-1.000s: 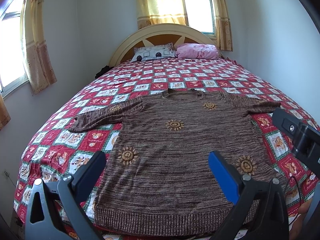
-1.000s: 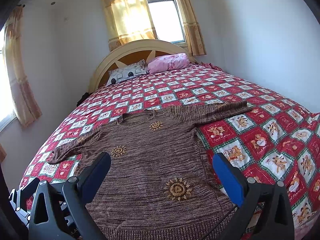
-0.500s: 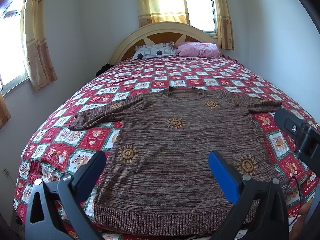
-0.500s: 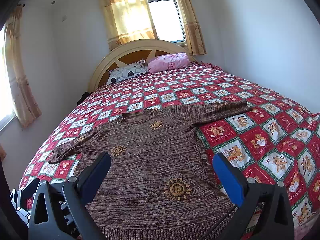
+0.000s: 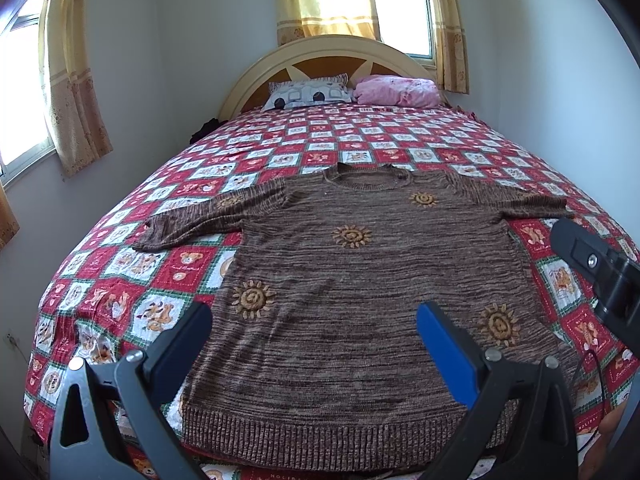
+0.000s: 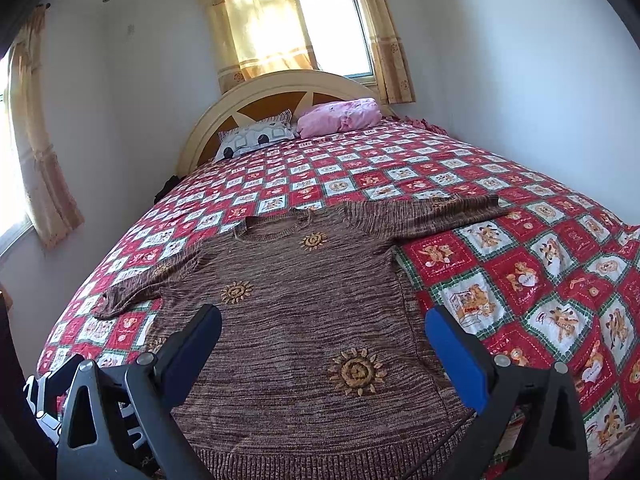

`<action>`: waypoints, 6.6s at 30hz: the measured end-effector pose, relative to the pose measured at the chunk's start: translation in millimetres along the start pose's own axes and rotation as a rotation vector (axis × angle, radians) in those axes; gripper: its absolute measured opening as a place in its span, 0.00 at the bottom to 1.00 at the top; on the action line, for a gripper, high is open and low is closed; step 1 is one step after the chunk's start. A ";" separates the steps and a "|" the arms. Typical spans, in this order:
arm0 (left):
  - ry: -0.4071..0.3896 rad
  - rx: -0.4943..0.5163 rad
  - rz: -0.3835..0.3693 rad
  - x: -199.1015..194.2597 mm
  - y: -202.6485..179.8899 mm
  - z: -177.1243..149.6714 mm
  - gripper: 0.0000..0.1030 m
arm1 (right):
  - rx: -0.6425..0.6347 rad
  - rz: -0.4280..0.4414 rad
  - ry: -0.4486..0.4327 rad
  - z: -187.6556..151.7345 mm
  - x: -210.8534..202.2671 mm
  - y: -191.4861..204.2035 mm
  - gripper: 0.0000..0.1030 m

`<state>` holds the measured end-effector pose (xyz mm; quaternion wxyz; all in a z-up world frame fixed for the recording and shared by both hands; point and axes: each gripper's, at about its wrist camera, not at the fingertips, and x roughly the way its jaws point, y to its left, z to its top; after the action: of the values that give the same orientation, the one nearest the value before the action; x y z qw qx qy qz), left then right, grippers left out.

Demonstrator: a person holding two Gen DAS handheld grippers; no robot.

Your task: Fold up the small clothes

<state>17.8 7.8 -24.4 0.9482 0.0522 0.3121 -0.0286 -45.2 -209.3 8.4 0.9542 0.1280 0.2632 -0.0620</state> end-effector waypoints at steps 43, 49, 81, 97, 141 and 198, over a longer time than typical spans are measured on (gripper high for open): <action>0.191 -0.172 -0.051 219.5 25.6 56.4 1.00 | 0.446 -0.297 0.166 122.7 233.2 -310.0 0.70; 0.229 -0.237 -0.077 224.6 35.3 51.0 1.00 | 0.355 -0.325 0.222 120.7 269.0 -304.4 0.61; 0.223 -0.250 -0.100 227.6 39.1 50.6 1.00 | 0.002 0.198 0.247 133.9 274.0 3.0 0.11; 0.211 -0.268 -0.120 226.6 43.0 50.4 1.00 | -0.159 0.246 0.294 49.3 316.9 79.2 0.11; 0.144 0.176 -0.183 227.6 -61.5 115.0 1.00 | 0.102 0.176 0.270 45.5 310.5 -48.0 0.24; 0.129 -0.816 0.248 240.8 309.8 23.7 0.41 | 0.036 0.226 0.296 42.0 313.5 -34.5 0.25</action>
<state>252.1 307.4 -123.6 0.8659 -0.2884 0.3478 0.2146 236.5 -270.0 -126.6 0.9034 0.1815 0.3837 0.0605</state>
